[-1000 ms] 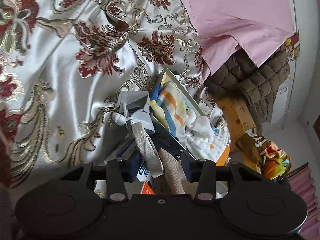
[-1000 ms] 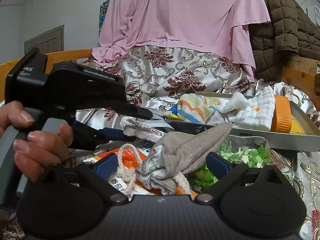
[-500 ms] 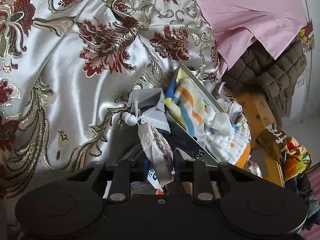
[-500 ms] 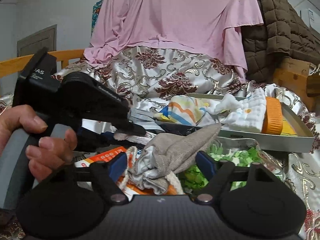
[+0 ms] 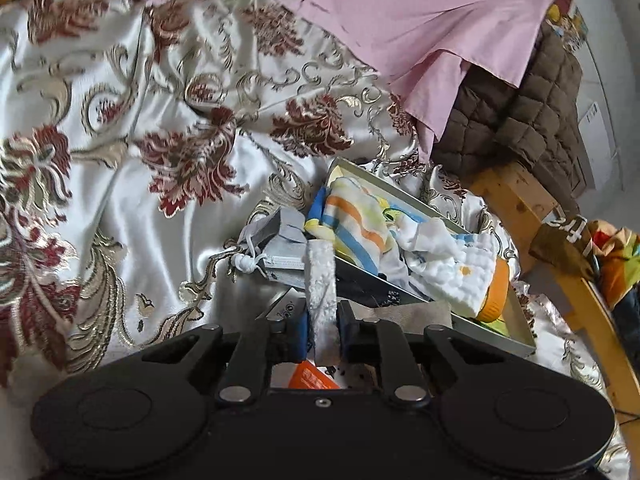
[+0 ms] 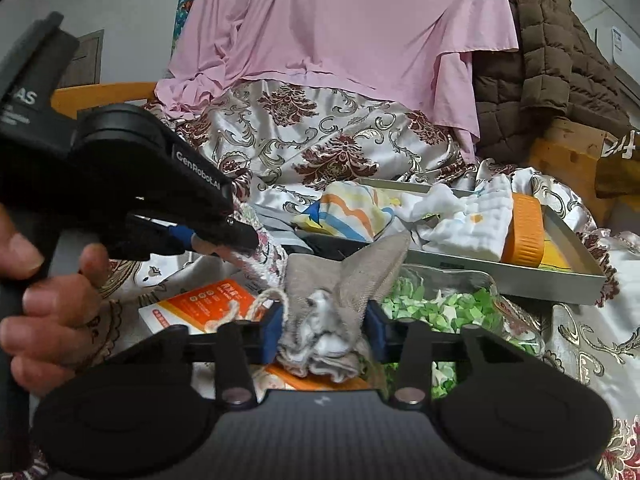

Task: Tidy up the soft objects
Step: 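Carry the packet with the left tool while the right tool carries the pouch over the frog tray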

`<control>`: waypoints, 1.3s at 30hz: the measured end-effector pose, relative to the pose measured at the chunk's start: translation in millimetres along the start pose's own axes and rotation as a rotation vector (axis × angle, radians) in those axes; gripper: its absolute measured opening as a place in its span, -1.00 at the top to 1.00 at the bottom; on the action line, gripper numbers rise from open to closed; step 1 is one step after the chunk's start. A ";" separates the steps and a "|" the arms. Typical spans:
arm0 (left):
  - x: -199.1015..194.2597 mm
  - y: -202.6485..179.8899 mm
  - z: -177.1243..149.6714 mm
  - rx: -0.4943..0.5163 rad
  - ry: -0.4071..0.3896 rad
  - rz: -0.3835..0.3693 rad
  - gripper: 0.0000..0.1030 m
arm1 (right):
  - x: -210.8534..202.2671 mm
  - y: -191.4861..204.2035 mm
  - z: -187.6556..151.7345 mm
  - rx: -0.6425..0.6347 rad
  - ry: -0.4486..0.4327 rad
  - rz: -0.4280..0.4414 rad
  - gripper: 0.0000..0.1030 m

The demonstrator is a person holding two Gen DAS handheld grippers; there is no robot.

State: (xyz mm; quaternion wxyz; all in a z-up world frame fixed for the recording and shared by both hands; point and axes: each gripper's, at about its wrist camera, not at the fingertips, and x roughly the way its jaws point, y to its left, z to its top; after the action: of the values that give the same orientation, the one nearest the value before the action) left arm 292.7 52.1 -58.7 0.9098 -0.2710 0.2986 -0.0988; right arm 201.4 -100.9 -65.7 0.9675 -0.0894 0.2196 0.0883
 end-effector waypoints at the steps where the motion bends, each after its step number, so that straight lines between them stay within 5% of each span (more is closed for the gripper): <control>1: -4.1 -3.2 -0.7 0.010 -0.003 0.003 0.73 | -2.0 -1.0 -0.1 0.002 -0.001 0.003 0.19; 16: -84.5 -81.7 -4.6 0.165 -0.132 -0.027 0.73 | -78.1 -37.2 18.4 0.080 -0.144 -0.050 0.21; 24: -94.4 -125.0 7.1 0.175 -0.157 -0.067 0.73 | -108.6 -73.1 44.4 0.129 -0.262 -0.096 0.20; 31: -38.8 -175.2 38.3 0.205 -0.146 -0.112 0.73 | -80.0 -144.2 80.6 0.187 -0.281 -0.098 0.20; 39: 82.4 -208.3 87.4 0.230 -0.121 -0.177 0.73 | 27.0 -229.0 129.3 0.124 -0.180 -0.123 0.20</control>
State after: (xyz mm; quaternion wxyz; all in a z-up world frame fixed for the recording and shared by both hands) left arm 407.2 -111.7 74.8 0.9389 -0.1960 0.2047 -0.1956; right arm 326.4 -291.8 67.9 0.9905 -0.0345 0.1310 0.0225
